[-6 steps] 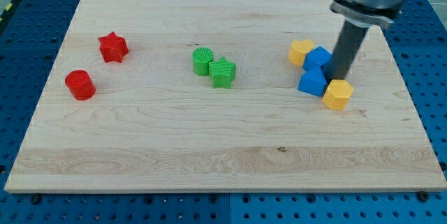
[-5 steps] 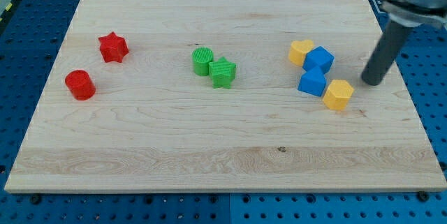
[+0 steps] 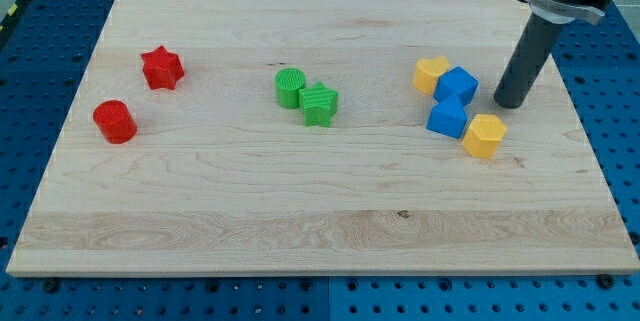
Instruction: Nudge the blue triangle left a bit
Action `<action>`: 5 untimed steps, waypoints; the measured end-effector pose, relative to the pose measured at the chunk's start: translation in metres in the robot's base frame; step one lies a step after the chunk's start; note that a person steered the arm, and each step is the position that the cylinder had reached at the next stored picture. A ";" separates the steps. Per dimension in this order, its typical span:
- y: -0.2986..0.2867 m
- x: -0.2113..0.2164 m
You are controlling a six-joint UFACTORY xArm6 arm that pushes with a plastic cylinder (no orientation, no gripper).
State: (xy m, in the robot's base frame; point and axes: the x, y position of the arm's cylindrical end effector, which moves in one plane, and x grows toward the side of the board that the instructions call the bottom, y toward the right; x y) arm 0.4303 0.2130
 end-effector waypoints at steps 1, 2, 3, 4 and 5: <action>-0.034 0.009; -0.051 0.010; -0.020 0.007; 0.007 -0.003; 0.007 -0.006</action>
